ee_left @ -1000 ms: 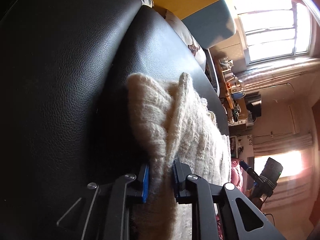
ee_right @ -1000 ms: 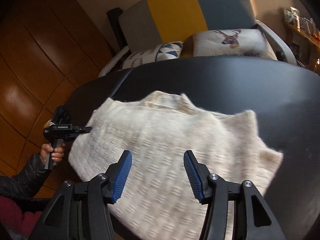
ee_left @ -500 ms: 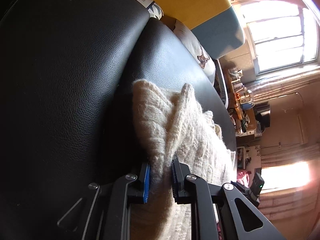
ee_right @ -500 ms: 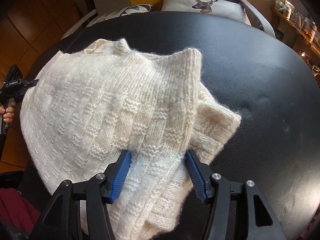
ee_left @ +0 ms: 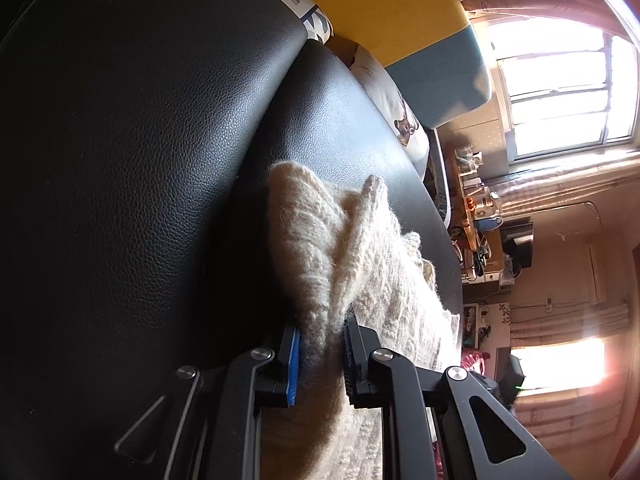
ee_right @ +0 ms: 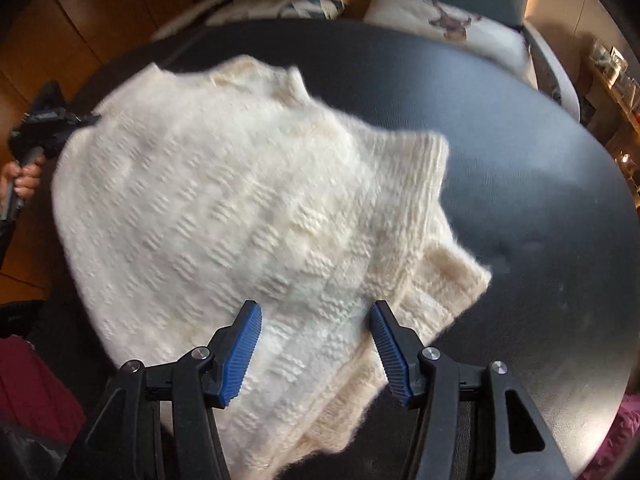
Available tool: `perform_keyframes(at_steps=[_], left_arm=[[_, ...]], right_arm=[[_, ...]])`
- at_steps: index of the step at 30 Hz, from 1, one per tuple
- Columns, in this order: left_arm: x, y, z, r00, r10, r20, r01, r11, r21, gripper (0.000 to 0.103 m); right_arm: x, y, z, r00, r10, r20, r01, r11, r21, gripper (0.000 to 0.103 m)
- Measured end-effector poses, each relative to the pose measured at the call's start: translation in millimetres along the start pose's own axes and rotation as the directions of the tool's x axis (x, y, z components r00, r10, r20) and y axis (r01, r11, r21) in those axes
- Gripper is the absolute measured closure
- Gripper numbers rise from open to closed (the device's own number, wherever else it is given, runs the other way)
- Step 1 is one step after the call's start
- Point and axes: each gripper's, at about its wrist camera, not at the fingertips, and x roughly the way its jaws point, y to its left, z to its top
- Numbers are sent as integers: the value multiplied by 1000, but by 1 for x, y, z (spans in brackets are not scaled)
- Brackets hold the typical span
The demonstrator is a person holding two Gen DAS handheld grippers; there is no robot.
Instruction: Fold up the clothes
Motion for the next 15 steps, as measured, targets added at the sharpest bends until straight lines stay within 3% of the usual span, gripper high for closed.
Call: perform_keyframes(at_steps=[7,15], left_arm=[[-11,-9,1,996,-86,23,87,996,-33,86],[-25,-47,-2,977,-207,61,212,972,-101,86]], right_arm=[[1,-3,-7,1000,-7,15,7,999,35,39],[-3,-4,-15,999,-19,38,16,997,69,39]])
